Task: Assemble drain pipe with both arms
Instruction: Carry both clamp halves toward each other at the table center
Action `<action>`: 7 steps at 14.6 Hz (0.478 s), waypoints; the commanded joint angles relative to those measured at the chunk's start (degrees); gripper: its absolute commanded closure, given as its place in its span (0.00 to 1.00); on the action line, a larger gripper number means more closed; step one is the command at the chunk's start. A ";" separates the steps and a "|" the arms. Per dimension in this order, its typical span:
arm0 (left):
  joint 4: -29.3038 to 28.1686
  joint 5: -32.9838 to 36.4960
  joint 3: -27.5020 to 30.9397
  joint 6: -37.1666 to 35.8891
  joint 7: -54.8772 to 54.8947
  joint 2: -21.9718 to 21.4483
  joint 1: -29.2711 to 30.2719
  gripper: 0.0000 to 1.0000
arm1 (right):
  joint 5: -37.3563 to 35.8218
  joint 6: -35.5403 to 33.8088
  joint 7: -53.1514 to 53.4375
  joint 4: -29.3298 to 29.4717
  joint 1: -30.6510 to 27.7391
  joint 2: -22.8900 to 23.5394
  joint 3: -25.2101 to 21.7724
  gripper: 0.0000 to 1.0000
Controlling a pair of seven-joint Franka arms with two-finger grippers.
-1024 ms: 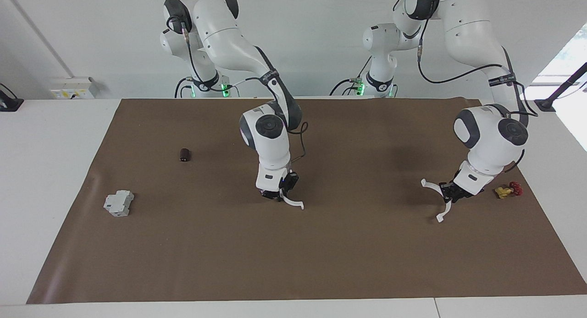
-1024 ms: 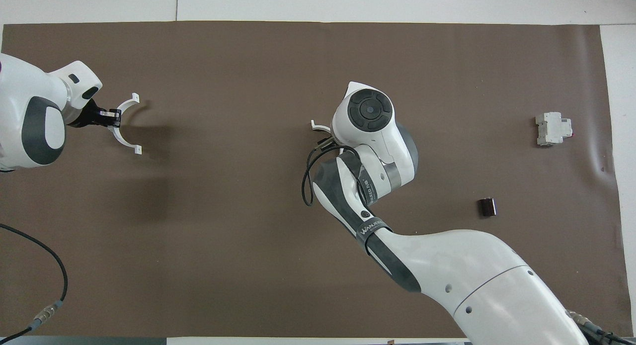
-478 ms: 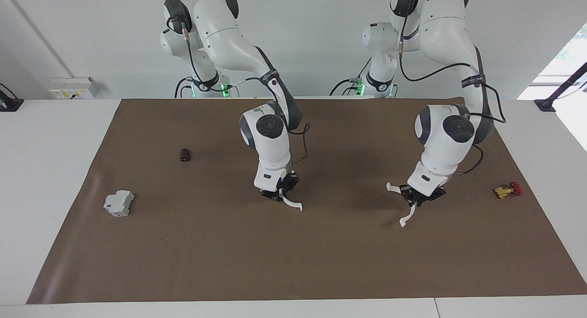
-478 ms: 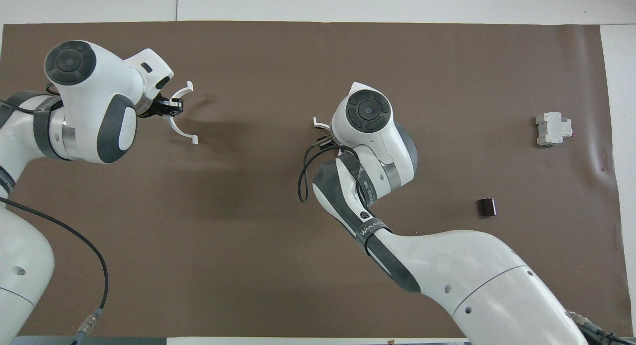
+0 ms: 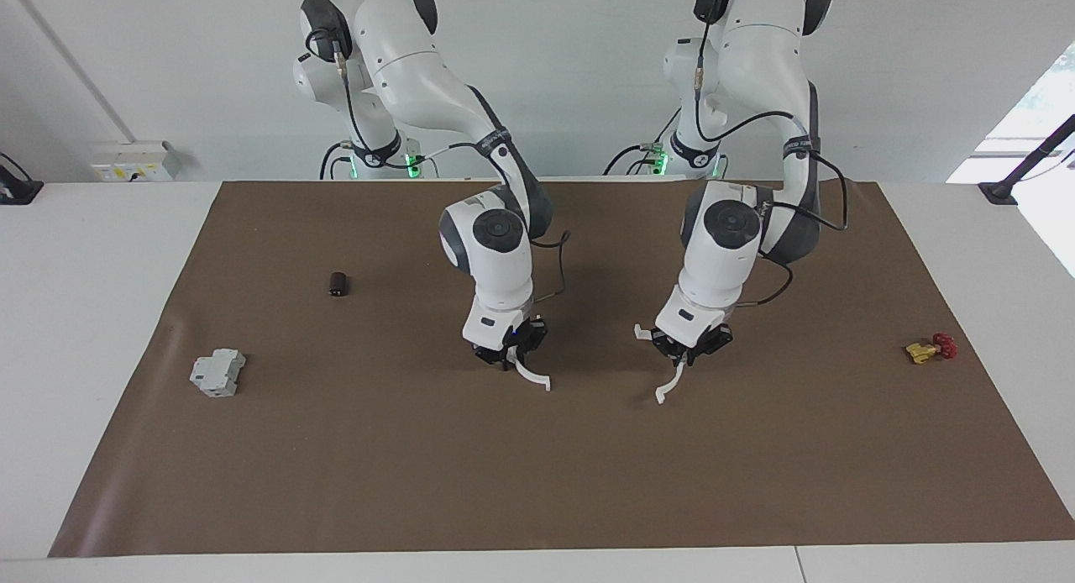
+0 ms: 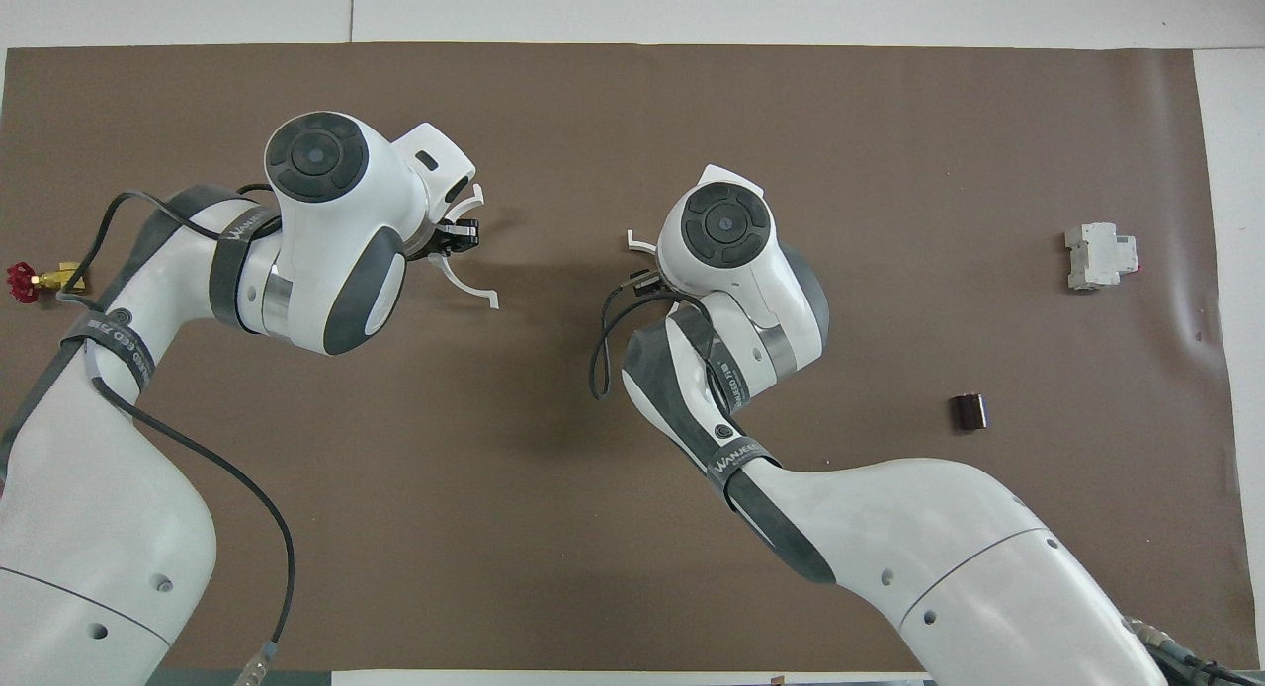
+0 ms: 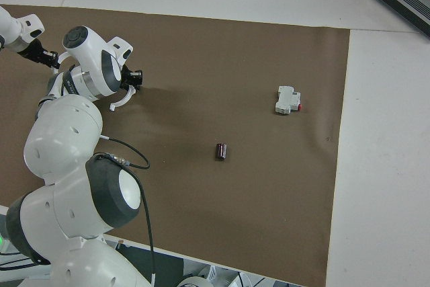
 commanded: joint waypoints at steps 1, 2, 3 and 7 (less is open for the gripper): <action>1.05 1.20 0.86 -1.55 -3.88 0.48 -3.38 1.00 | -1.25 -1.97 1.69 2.47 -0.25 -0.54 0.03 0.00; 1.57 1.20 0.86 -1.98 -5.02 1.18 -4.60 1.00 | -1.25 -4.07 1.60 3.79 -0.86 -1.06 0.03 0.00; 2.02 1.20 0.86 -2.16 -5.81 1.53 -5.57 1.00 | -1.33 -7.14 1.43 5.37 -1.56 -2.11 0.03 0.00; 4.56 1.11 0.86 -2.16 -7.75 4.17 -8.48 1.00 | -0.81 -19.44 0.55 7.14 -7.70 -10.19 -0.23 0.00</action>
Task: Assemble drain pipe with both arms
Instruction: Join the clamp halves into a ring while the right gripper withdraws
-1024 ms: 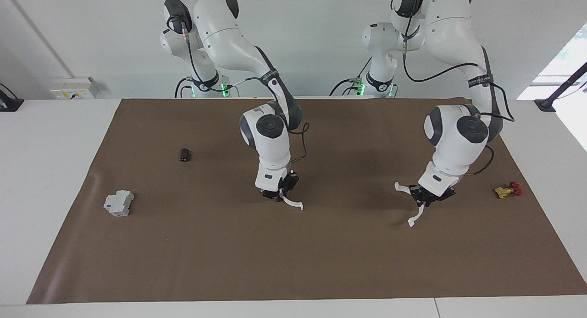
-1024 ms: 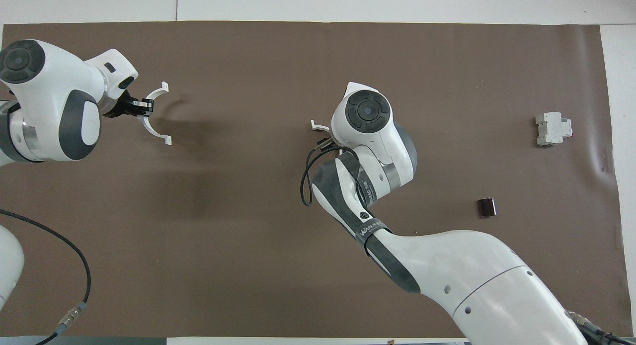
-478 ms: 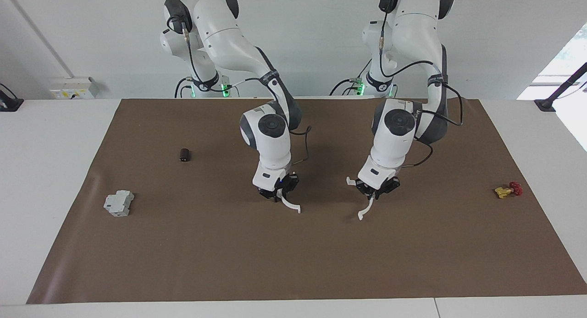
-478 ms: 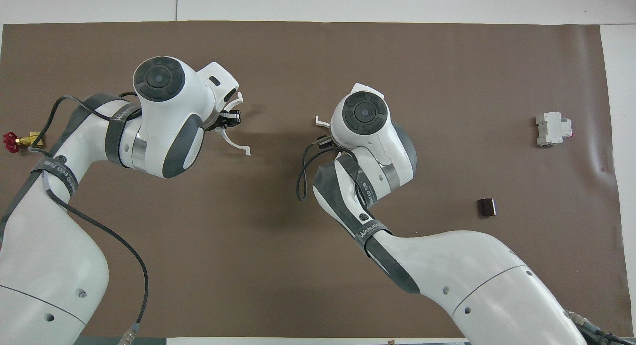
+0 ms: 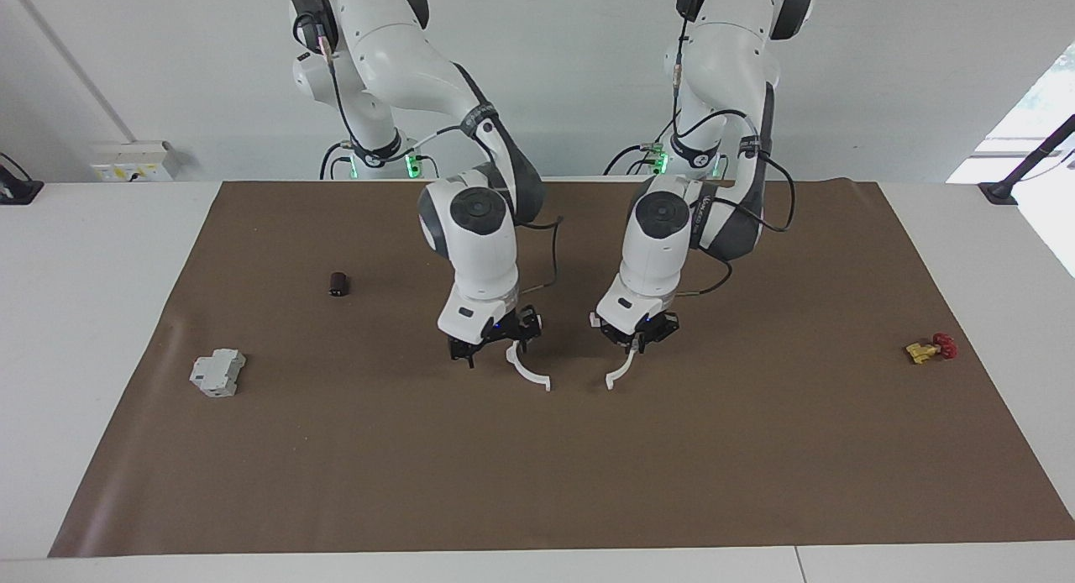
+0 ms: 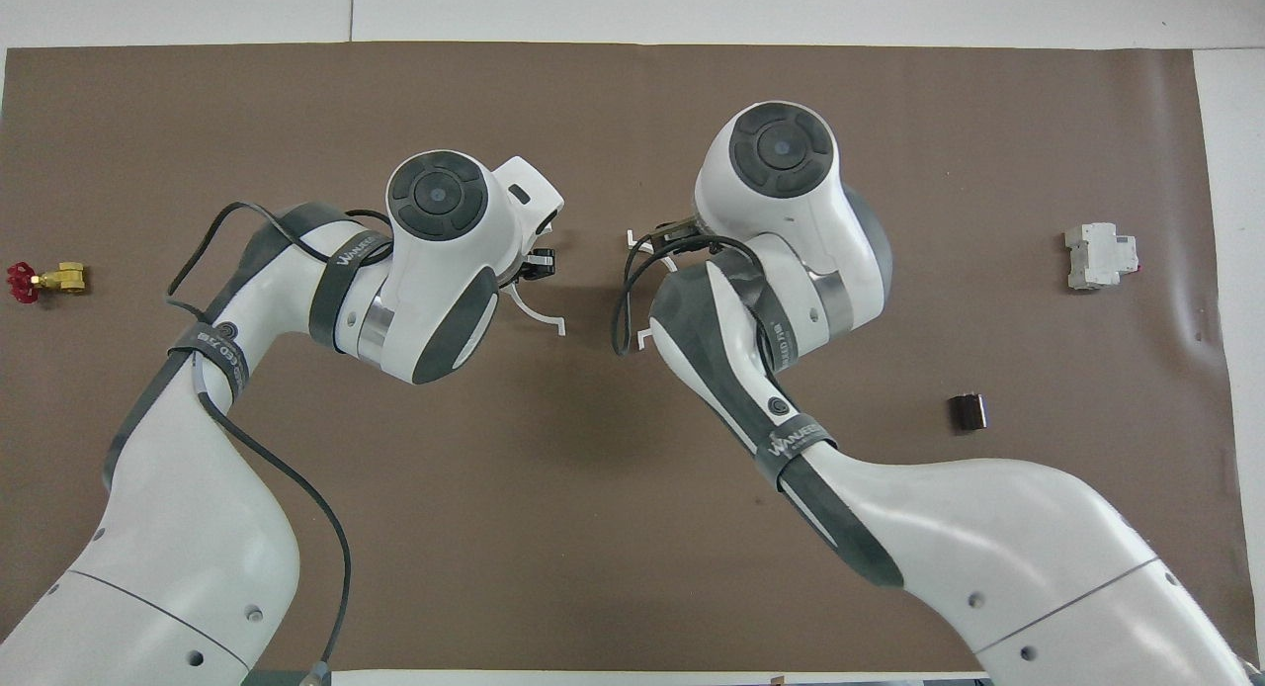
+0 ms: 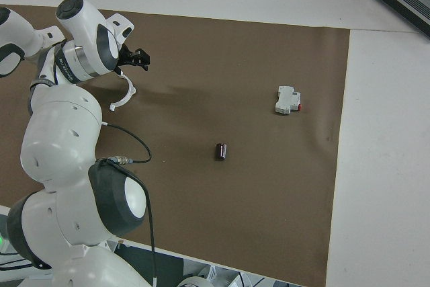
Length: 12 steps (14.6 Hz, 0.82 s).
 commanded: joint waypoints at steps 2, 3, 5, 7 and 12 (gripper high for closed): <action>3.24 1.19 0.95 -1.41 -1.69 2.32 -3.60 1.00 | -0.54 -13.49 0.38 -0.68 -7.85 -9.90 0.56 0.00; 3.24 1.19 0.87 -1.32 -1.69 2.41 -4.05 1.00 | -0.45 -16.84 0.38 -0.68 -9.44 -11.66 0.65 0.00; 3.50 1.01 0.87 -1.23 -3.00 2.50 -4.93 1.00 | -0.45 -23.26 0.38 -0.94 -12.26 -15.79 0.48 0.00; 3.59 1.10 0.87 -0.71 -4.59 2.85 -5.20 1.00 | -0.45 -26.79 0.47 -1.03 -14.72 -18.96 0.30 0.00; 5.61 0.84 0.87 -0.09 -5.64 5.22 -6.16 1.00 | -0.45 -34.09 -4.78 -1.38 -21.13 -23.63 0.13 0.00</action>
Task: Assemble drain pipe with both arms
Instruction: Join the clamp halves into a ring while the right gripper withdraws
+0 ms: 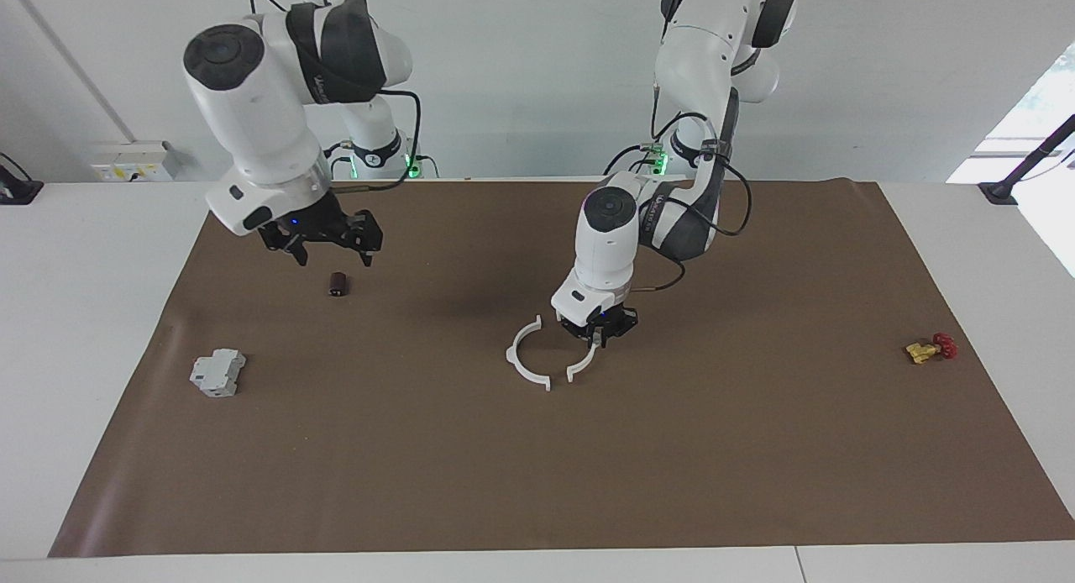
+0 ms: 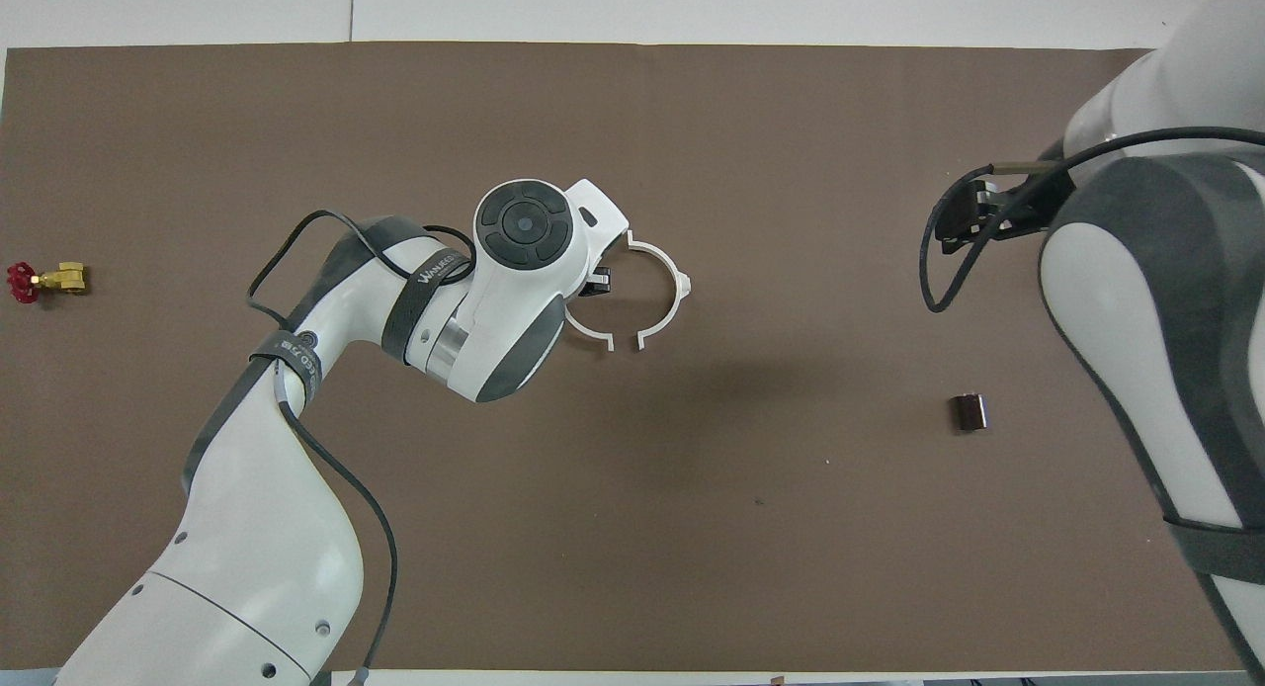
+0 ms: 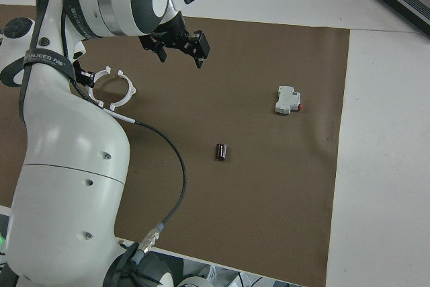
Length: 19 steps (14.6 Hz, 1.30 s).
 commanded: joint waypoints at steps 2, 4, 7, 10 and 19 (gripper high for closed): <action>2.35 0.92 0.84 1.29 -1.52 2.22 -1.23 1.00 | -0.45 -1.21 -4.76 -3.42 -3.26 -2.67 0.43 0.00; 2.26 1.10 0.84 1.38 -1.52 2.14 -1.75 1.00 | -1.06 -1.21 -4.67 -3.70 -3.17 -4.16 0.43 0.00; 2.08 1.01 0.75 3.04 -1.43 2.22 -1.76 1.00 | -1.25 0.27 -5.28 -3.78 -3.61 -3.82 0.60 0.00; 1.91 0.58 0.58 3.58 -1.17 2.22 -1.49 1.00 | -1.16 0.37 -5.64 -3.70 -3.61 -3.12 0.60 0.00; 0.24 0.31 0.49 5.07 -0.99 2.40 -1.49 1.00 | -0.80 0.46 -5.73 -3.70 -3.61 -3.47 0.60 0.00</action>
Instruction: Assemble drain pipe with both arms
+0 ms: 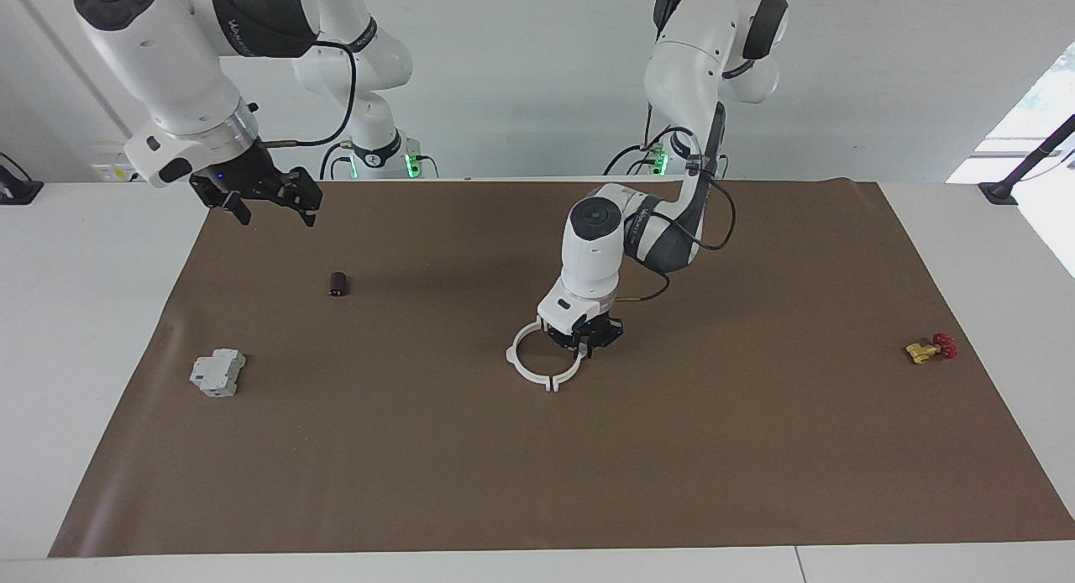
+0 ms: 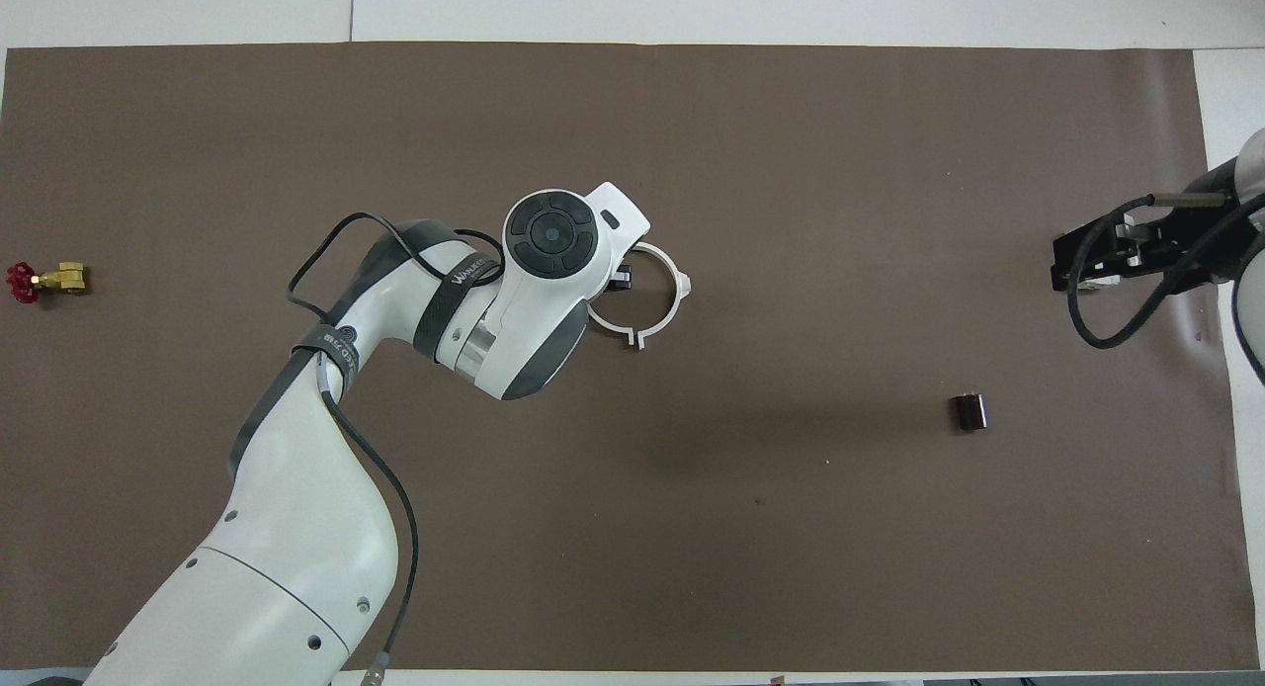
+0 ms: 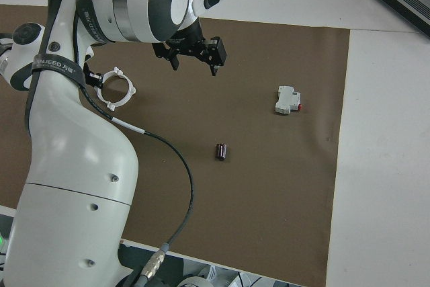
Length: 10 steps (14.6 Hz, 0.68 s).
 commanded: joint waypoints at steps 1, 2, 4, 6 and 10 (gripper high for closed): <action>-0.60 0.31 0.53 1.17 -0.52 -0.13 -0.63 1.00 | -0.63 1.10 -1.20 -1.26 -0.84 -0.98 0.52 0.00; -0.51 0.31 0.53 1.17 -0.52 -0.13 -0.63 1.00 | -0.63 1.45 -1.29 -1.26 -0.84 -0.90 0.52 0.00; -0.51 0.31 0.53 1.00 -0.52 -0.13 -0.63 1.00 | -0.63 1.80 -1.29 -1.26 -0.93 -0.90 0.52 0.00; -0.69 0.31 0.53 0.82 -0.43 -0.22 -0.90 1.00 | -0.63 1.80 -1.20 -1.26 -0.84 -0.90 0.52 0.00; -0.78 0.40 0.53 0.73 -0.43 -0.22 -0.99 1.00 | -0.63 1.80 -1.29 -1.26 -0.84 -0.90 0.52 0.00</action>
